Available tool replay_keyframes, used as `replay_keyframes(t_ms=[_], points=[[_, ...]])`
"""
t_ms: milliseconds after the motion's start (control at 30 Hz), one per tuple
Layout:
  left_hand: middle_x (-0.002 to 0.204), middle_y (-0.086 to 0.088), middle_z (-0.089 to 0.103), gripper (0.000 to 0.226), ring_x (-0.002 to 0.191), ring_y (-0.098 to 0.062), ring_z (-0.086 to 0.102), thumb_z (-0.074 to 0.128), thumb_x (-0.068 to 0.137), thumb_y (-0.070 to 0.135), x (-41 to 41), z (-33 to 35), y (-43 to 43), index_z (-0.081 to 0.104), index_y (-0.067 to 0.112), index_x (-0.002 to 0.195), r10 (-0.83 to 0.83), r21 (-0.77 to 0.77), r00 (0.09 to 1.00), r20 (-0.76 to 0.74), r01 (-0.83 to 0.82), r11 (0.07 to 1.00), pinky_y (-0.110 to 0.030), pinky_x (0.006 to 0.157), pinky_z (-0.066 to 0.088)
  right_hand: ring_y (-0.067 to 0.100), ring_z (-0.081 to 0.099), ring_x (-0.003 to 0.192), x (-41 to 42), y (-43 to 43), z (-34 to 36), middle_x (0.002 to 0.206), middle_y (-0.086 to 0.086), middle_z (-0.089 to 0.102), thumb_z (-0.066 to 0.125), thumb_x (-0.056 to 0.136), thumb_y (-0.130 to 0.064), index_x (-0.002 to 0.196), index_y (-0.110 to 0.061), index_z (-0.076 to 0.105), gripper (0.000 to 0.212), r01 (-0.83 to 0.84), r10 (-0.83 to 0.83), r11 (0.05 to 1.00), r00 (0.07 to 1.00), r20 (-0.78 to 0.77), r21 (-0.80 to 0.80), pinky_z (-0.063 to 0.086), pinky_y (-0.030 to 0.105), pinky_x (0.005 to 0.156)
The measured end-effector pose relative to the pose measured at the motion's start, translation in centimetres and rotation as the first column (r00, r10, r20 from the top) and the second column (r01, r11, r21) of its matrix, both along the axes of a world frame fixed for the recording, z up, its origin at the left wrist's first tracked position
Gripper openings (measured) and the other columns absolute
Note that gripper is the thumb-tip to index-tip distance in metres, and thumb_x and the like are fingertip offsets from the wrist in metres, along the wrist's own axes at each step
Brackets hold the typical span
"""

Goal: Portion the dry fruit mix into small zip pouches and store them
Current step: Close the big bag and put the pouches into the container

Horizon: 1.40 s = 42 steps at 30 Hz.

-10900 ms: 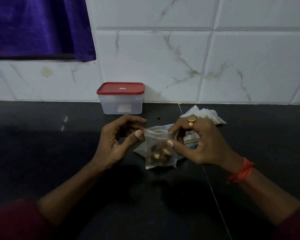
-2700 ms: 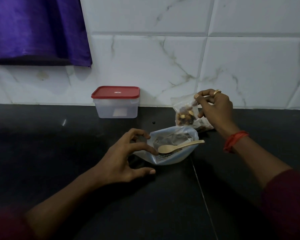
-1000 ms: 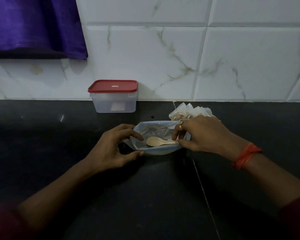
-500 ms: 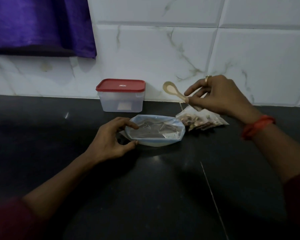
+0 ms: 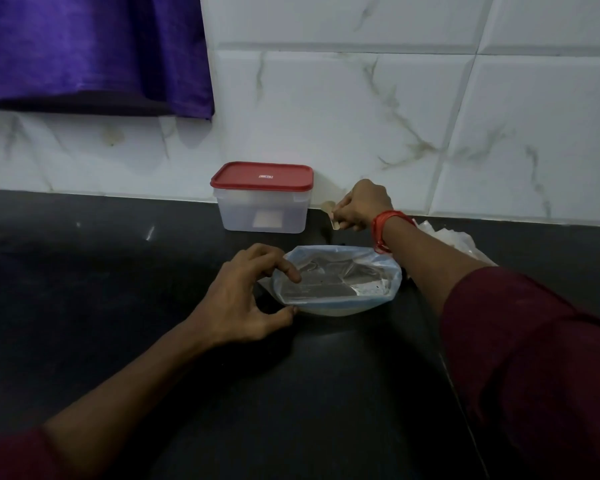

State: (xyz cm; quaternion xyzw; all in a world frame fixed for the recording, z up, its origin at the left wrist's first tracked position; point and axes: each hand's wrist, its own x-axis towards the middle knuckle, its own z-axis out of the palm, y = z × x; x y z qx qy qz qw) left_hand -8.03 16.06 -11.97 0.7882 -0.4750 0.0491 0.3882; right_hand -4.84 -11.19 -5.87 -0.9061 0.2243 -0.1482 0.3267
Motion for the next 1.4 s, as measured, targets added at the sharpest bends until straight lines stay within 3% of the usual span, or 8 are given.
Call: replay_keyframes(t_ms=[300, 433, 533, 733, 900, 1167, 1267, 1400], points=[[0.13, 0.019, 0.052, 0.05, 0.122, -0.003, 0.05, 0.073, 0.063, 0.056, 0.2, -0.1, 0.0, 0.059, 0.043, 0.109, 0.001, -0.003, 1.0, 0.009, 0.0, 1.0, -0.044, 0.099, 0.052, 0.018, 0.073, 0.067, 2.6, -0.1, -1.8, 0.076, 0.012, 0.076, 0.078, 0.082, -0.002, 0.088, -0.001, 0.077, 0.006, -0.009, 0.015, 0.991, 0.999, -0.051, 0.133, 0.063, 0.034, 0.072], [0.125, 0.02, 0.058, 0.056, 0.113, -0.002, 0.057, 0.075, 0.065, 0.056, -0.1, 0.1, 0.0, 0.058, 0.04, 0.117, -0.023, -0.007, 1.0, 0.009, 0.023, 1.0, -0.042, 0.095, 0.054, 0.016, 0.075, 0.066, 2.4, -0.2, -1.6, 0.08, 0.006, 0.076, 0.066, 0.09, 0.0, 0.091, -0.014, 0.077, 0.017, -0.07, 0.083, 0.989, 0.992, -0.091, 0.128, 0.063, 0.03, 0.065], [0.124, 0.019, 0.06, 0.068, 0.112, -0.002, 0.058, 0.075, 0.065, 0.058, -0.3, 0.4, -0.1, 0.054, 0.037, 0.126, -0.019, 0.008, 1.0, 0.009, 0.019, 1.0, -0.039, 0.095, 0.055, 0.008, 0.072, 0.056, 0.8, -0.2, -0.1, 0.085, -0.003, 0.072, 0.063, 0.093, -0.005, 0.097, -0.024, 0.072, 0.022, -0.125, 0.13, 0.991, 0.987, -0.095, 0.056, 0.058, 0.022, 0.054], [0.125, 0.014, 0.058, 0.078, 0.109, -0.003, 0.058, 0.077, 0.068, 0.066, -1.1, 0.8, -0.2, 0.051, 0.03, 0.132, 0.049, -0.037, 0.997, -0.056, -0.051, 0.998, -0.028, 0.088, 0.055, 0.006, 0.071, 0.064, -6.7, -0.8, 1.4, 0.077, -0.008, 0.075, 0.063, 0.087, -0.021, 0.091, -0.031, 0.075, 0.016, -0.067, 0.096, 0.963, 0.99, 0.099, -0.26, 0.059, 0.033, 0.082], [0.103, 0.004, 0.064, 0.041, 0.088, -0.004, 0.061, 0.07, 0.086, 0.046, -1.8, 1.7, -0.4, 0.063, 0.019, 0.116, 0.33, -0.076, 0.934, -0.134, -0.342, 0.937, -0.017, 0.069, 0.046, 0.01, 0.064, 0.081, -14.3, -0.5, 0.7, 0.09, -0.006, 0.073, 0.061, 0.095, -0.034, 0.101, -0.021, 0.076, 0.021, -0.025, 0.065, 0.943, 0.992, 0.111, -0.333, 0.05, 0.028, 0.083], [0.077, 0.004, 0.073, 0.031, 0.061, -0.004, 0.07, 0.07, 0.086, 0.047, -2.0, 2.2, 0.0, 0.074, 0.017, 0.093, 0.39, 0.11, 0.869, -0.304, -0.375, 0.92, -0.016, 0.055, 0.05, 0.026, 0.074, 0.074, -16.3, 0.7, -2.1, 0.088, 0.013, 0.074, 0.045, 0.103, -0.036, 0.093, -0.002, 0.067, 0.042, -0.035, 0.034, 0.999, 0.999, -0.037, -0.037, 0.06, 0.047, 0.079], [0.081, 0.002, 0.074, 0.022, 0.067, -0.007, 0.072, 0.07, 0.088, 0.041, -2.0, 2.4, -0.2, 0.073, 0.02, 0.095, 0.343, 0.077, 0.86, -0.377, -0.34, 0.937, -0.017, 0.051, 0.049, 0.023, 0.072, 0.081, -16.4, 1.0, -3.1, 0.093, 0.01, 0.072, 0.048, 0.102, -0.026, 0.082, -0.013, 0.064, 0.029, -0.011, 0.011, 0.98, 1.0, 0.001, 0.198, 0.061, 0.038, 0.067], [0.089, -0.006, 0.076, 0.022, 0.078, -0.017, 0.074, 0.07, 0.09, 0.028, -1.9, 2.7, -0.3, 0.072, 0.011, 0.104, 0.236, 0.014, 0.755, -0.612, -0.289, 0.957, -0.021, 0.049, 0.051, 0.01, 0.065, 0.061, -17.0, 1.0, -2.9, 0.074, 0.003, 0.071, 0.052, 0.099, -0.007, 0.084, -0.012, 0.067, 0.022, -0.067, -0.005, 0.819, 0.992, 0.123, 0.57, 0.052, 0.024, 0.056]])
